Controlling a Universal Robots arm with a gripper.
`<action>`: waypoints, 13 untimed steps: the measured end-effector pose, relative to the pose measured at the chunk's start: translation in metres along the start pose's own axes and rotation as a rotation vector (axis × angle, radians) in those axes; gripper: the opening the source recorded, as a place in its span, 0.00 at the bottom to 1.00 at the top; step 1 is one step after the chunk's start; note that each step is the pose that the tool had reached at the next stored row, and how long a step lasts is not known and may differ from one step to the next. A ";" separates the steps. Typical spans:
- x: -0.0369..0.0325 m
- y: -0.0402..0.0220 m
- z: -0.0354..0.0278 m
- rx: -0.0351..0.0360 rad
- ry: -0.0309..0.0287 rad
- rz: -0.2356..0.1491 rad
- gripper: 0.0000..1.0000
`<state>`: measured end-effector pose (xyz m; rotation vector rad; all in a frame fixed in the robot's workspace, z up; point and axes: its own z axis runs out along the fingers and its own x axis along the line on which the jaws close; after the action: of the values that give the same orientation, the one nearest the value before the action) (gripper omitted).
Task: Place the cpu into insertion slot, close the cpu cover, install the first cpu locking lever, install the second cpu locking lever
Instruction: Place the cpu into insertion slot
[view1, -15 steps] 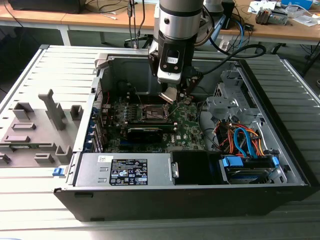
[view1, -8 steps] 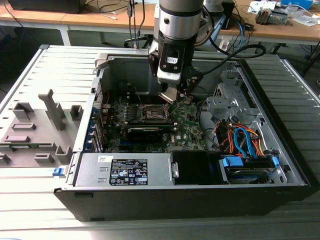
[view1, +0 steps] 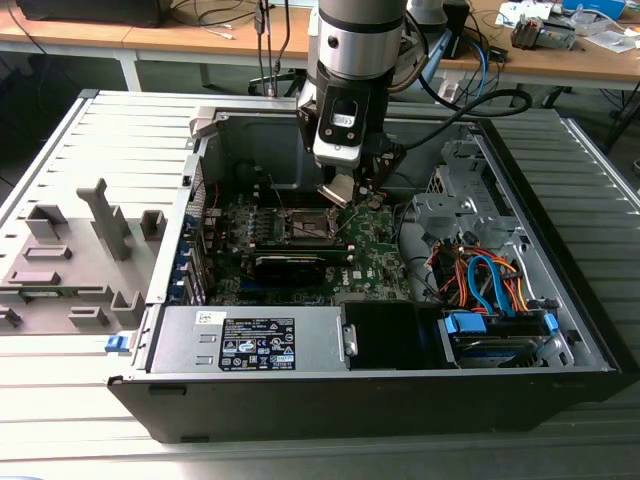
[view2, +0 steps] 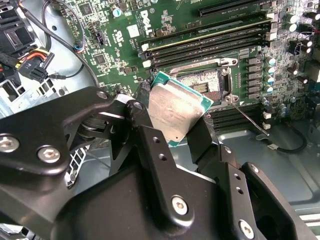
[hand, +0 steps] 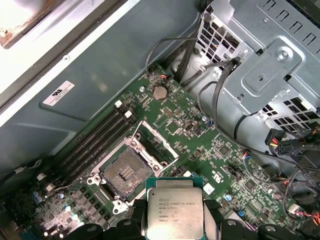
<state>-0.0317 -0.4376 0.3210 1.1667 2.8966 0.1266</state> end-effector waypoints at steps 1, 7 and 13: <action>0.0000 0.0000 0.0000 0.0000 -0.0002 0.002 0.55; 0.0000 0.0000 0.0000 -0.0001 -0.0007 0.008 0.55; 0.0000 0.0000 0.0000 -0.0003 -0.0014 0.017 0.55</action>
<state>-0.0317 -0.4376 0.3210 1.1906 2.8860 0.1264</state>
